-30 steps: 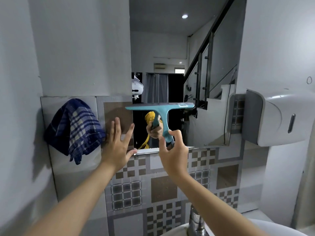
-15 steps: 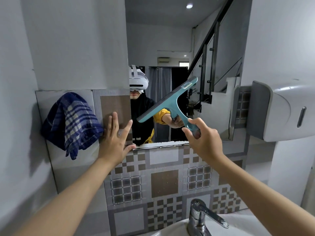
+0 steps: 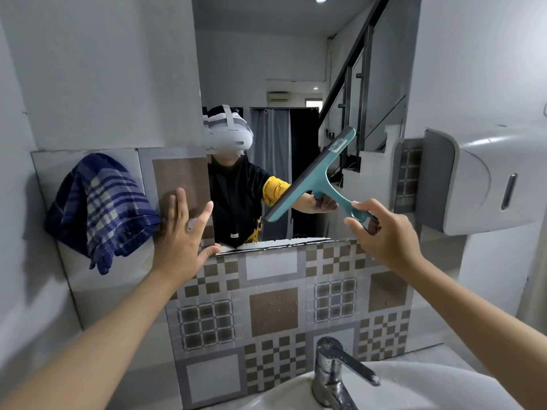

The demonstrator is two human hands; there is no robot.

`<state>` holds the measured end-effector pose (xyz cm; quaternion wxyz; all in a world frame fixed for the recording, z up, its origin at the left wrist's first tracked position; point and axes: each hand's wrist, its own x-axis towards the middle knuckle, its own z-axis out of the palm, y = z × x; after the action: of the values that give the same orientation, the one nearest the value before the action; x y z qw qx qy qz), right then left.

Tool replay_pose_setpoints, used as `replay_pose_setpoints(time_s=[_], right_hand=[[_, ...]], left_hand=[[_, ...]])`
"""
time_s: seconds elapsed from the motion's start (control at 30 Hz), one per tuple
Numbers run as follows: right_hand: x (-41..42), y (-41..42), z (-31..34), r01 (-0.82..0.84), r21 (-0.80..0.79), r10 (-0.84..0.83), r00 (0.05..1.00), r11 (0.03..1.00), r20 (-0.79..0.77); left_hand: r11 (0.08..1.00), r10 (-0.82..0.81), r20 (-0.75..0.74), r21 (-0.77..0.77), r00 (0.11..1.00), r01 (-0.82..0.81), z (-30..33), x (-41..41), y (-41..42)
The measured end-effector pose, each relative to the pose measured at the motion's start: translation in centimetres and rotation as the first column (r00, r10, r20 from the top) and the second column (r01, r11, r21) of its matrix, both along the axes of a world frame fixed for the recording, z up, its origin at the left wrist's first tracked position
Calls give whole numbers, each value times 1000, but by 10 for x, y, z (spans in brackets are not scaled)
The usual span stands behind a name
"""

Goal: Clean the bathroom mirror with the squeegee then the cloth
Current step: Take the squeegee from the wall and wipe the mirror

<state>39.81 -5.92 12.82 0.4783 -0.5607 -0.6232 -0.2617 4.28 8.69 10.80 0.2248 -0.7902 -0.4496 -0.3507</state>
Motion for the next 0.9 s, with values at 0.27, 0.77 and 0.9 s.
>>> replay_pose_setpoints(time_s=[0.27, 0.77, 0.9], right_hand=[[51, -17, -21, 58, -14, -59, 995, 998, -83], [38, -29, -71, -117, -99, 45, 839, 988, -543], [23, -24, -82, -136, -71, 60, 766, 988, -640]], left_hand=[[1000, -28, 18, 3, 999, 28, -1, -1, 2], [999, -31, 40, -13, 999, 32, -1, 1, -2], [999, -46, 57, -21, 997, 47, 0, 0, -3]])
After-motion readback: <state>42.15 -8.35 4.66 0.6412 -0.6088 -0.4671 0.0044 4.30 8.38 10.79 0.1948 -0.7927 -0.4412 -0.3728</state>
